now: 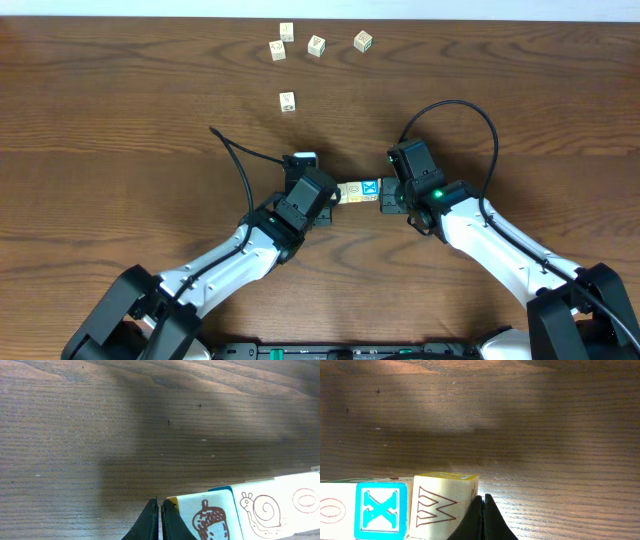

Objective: Lift 5 blocks

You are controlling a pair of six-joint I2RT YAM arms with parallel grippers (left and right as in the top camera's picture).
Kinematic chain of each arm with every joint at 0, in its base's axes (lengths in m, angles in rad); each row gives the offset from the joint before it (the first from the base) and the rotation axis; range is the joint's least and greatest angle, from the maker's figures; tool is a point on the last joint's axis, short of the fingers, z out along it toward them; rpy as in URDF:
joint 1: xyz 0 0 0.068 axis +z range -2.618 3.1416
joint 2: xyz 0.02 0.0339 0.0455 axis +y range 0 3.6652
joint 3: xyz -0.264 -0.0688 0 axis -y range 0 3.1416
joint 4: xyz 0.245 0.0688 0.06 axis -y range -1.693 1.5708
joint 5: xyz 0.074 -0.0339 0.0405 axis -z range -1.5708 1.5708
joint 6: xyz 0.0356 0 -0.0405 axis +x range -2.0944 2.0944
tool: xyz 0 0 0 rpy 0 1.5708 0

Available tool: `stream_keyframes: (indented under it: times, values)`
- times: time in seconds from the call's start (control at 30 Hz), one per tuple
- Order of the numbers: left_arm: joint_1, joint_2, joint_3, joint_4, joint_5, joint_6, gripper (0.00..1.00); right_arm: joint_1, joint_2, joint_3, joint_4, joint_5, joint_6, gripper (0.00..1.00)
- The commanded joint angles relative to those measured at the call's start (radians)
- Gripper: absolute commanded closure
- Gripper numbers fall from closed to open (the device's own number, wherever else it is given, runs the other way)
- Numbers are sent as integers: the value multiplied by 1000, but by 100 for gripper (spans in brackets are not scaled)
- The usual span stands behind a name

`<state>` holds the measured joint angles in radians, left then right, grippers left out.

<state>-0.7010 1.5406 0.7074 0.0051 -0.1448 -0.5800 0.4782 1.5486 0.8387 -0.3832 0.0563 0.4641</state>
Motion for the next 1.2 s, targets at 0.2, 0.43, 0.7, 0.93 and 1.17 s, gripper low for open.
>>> stream_keyframes:
  times: [0.2, 0.43, 0.7, 0.93, 1.17]
  values:
    - [-82, -9, 72, 81, 272, -28, 93, 102, 8, 36, 53, -364, 20, 99]
    - [-82, -8, 72, 87, 272, -27, 93, 111, 23, 36, 55, -364, 17, 99]
    - [-82, -8, 72, 87, 272, -27, 93, 113, 41, 37, 74, -394, -75, 99]
    - [-82, -8, 72, 87, 272, -27, 93, 113, 41, 37, 76, -415, -122, 99]
    - [-88, 27, 72, 97, 285, -35, 93, 113, 41, 37, 81, -428, -125, 99]
